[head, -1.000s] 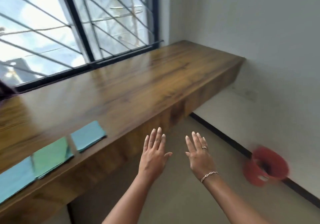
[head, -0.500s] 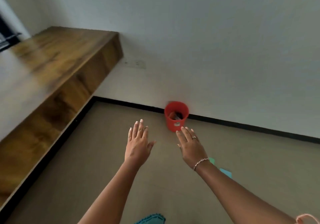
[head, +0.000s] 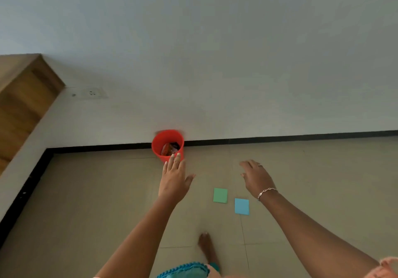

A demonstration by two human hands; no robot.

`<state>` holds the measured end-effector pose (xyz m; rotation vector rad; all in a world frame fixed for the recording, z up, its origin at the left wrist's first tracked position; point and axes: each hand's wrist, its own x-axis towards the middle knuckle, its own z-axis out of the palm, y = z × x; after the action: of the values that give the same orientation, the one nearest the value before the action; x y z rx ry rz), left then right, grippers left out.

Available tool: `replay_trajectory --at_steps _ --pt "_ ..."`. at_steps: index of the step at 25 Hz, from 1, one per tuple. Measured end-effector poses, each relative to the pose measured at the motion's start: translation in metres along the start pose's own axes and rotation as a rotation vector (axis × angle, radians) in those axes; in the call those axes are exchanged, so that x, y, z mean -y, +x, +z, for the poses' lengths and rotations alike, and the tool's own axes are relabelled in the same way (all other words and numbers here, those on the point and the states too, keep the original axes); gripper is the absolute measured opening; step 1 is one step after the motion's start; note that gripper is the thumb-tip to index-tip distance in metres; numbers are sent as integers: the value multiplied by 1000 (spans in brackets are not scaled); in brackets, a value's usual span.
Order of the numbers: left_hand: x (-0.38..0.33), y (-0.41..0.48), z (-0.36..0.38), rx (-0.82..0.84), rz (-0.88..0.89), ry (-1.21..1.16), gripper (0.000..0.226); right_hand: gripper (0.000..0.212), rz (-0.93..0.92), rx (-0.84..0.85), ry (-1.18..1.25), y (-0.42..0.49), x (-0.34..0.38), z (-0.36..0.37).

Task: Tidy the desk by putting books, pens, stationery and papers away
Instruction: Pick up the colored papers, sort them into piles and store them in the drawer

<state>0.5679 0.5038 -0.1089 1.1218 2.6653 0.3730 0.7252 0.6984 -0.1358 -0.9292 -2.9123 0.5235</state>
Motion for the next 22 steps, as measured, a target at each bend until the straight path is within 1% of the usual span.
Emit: replay_trajectory --at_steps 3,6,10,13,15,17,20,22 --pt "-4 46 29 94 -19 -40 56 35 31 107 -58 39 -27 0" --pt "-4 87 59 215 -86 -112 51 36 66 217 -97 73 -50 3" --pt "-2 122 96 331 -261 -288 41 37 118 342 -105 114 -76 20" --pt "7 130 133 425 -411 -363 38 39 122 415 -121 140 -91 46" --pt "15 131 178 494 -511 -385 33 39 103 483 -127 159 -105 80" --pt "21 136 231 530 -573 -393 27 39 71 552 -140 180 -125 127" --pt "22 142 322 565 -667 -490 33 40 12 660 -158 213 -157 211" --pt "21 139 386 653 -764 -507 34 41 -42 729 -182 227 -173 262"
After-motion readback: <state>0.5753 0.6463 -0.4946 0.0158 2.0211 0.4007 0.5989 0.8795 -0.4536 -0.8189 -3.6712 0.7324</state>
